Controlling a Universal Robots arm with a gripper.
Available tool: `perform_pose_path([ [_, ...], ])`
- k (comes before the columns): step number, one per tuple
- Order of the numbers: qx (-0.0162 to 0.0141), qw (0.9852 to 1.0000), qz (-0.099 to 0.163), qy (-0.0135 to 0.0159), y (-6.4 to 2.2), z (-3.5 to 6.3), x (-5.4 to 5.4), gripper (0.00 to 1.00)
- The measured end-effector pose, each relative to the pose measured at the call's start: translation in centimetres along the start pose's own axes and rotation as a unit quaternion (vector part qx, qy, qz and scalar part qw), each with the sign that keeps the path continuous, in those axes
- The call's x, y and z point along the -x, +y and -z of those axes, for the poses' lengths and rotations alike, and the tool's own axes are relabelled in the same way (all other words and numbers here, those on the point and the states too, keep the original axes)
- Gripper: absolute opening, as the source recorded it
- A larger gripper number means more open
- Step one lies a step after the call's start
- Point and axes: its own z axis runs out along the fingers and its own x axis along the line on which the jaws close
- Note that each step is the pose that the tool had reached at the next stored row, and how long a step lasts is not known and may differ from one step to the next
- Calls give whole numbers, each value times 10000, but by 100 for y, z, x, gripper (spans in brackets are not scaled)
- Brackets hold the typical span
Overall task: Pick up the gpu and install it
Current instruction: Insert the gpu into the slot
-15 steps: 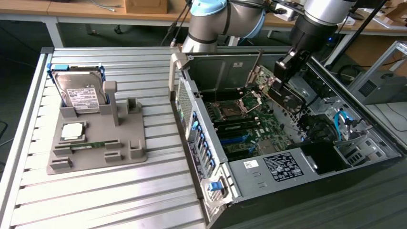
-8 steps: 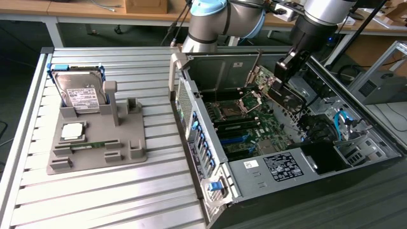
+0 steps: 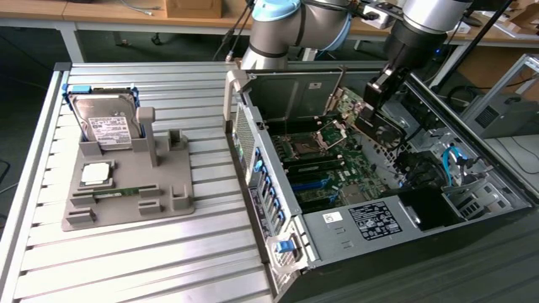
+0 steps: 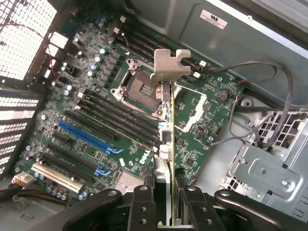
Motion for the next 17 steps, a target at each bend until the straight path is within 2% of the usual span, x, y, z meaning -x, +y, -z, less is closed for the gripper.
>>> perform_pose_path([
  [17, 9, 9989, 468, 8, 0, -1, 0, 27],
])
